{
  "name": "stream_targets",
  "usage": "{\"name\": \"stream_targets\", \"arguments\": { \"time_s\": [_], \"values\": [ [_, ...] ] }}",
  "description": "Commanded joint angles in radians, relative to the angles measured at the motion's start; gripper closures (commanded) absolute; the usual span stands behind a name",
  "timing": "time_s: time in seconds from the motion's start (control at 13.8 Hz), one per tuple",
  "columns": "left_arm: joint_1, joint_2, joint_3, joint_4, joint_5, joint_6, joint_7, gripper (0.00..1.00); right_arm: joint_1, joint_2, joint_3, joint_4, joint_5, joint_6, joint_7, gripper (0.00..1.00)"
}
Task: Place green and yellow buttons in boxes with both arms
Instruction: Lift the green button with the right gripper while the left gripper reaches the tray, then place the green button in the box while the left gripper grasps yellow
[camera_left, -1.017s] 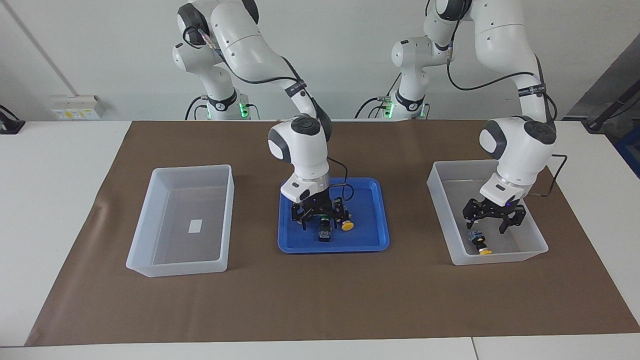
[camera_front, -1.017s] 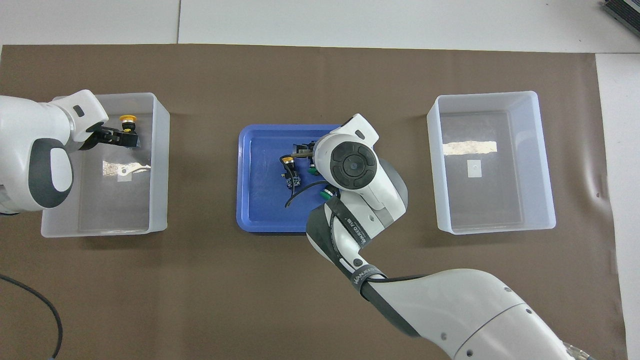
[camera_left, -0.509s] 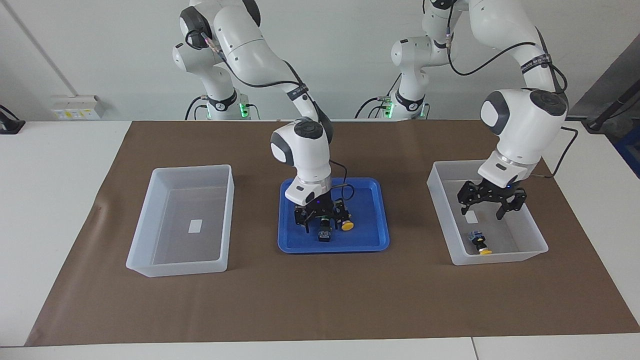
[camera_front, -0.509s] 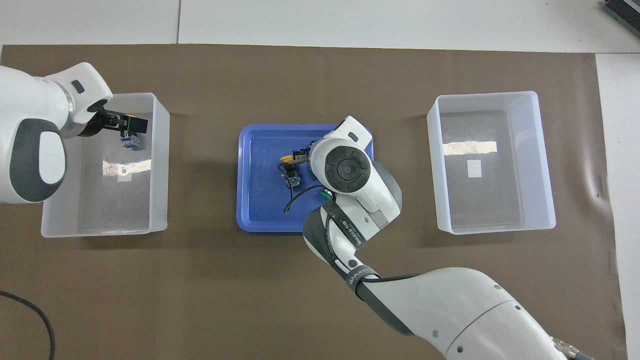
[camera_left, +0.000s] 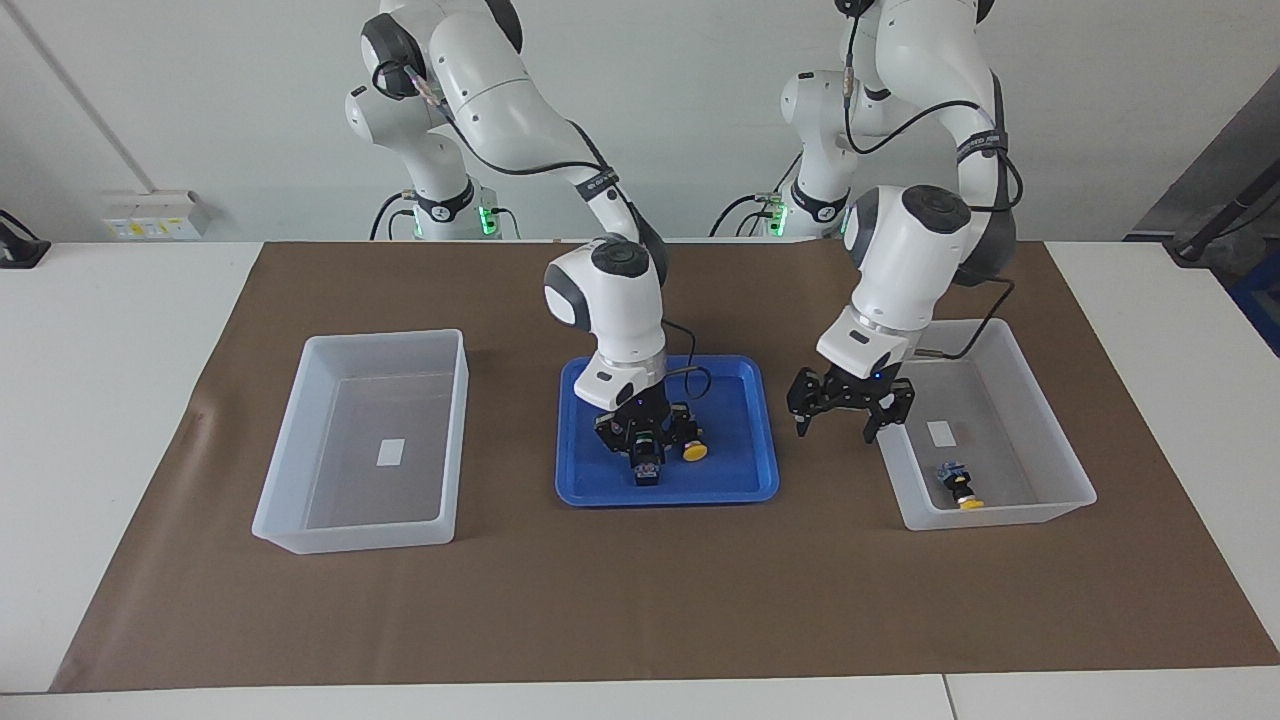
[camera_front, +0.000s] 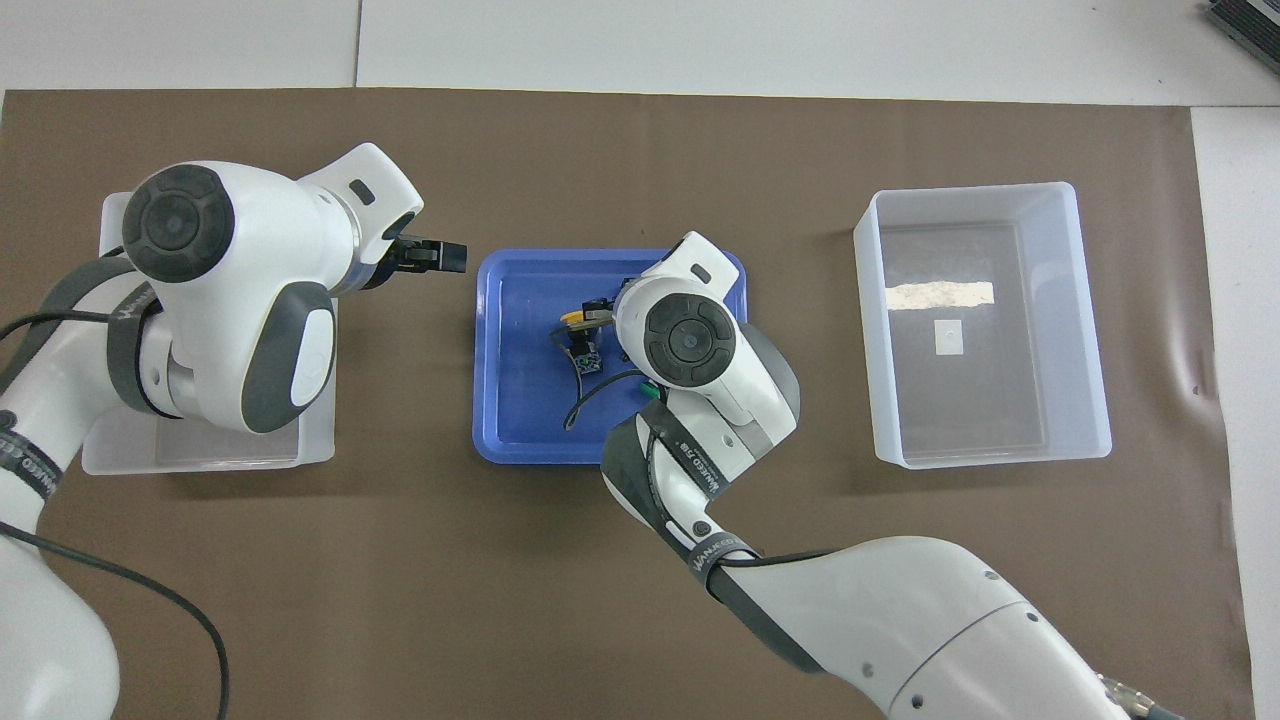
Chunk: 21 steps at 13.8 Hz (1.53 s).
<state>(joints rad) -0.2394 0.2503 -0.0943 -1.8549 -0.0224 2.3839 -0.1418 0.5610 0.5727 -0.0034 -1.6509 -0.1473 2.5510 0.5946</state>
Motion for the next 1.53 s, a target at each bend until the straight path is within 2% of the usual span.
{"name": "stream_targets", "arguments": {
  "time_s": [0.0,0.29,0.58,0.73,1.02,1.24,1.31,1.45],
  "values": [
    [-0.031,-0.006,0.015,-0.061,0.007,0.081,-0.036,0.0,-0.016,-0.048,0.002,0.04,0.0,-0.079,-0.01,1.0],
    [-0.081,0.014,0.013,-0.092,0.007,0.138,-0.097,0.0,-0.125,-0.221,0.002,0.037,0.005,-0.288,-0.053,1.0],
    [-0.168,0.067,0.015,-0.096,0.007,0.182,-0.218,0.0,-0.272,-0.264,0.0,0.033,0.011,-0.356,-0.148,1.0],
    [-0.198,0.093,0.015,-0.099,0.007,0.211,-0.278,0.0,-0.37,-0.267,0.002,0.023,0.014,-0.379,-0.298,0.91],
    [-0.256,0.113,0.015,-0.133,0.007,0.267,-0.418,0.0,-0.521,-0.278,0.0,-0.071,0.178,-0.358,-0.47,0.91],
    [-0.259,0.124,0.013,-0.145,0.007,0.29,-0.423,0.0,-0.567,-0.266,-0.001,-0.183,0.184,-0.224,-0.558,0.91],
    [-0.268,0.123,0.015,-0.156,0.007,0.29,-0.421,0.17,-0.573,-0.255,-0.001,-0.191,0.184,-0.194,-0.555,0.91],
    [-0.278,0.113,0.015,-0.19,0.007,0.294,-0.409,0.87,-0.585,-0.234,-0.001,-0.194,0.184,-0.163,-0.541,0.87]
  ]
}}
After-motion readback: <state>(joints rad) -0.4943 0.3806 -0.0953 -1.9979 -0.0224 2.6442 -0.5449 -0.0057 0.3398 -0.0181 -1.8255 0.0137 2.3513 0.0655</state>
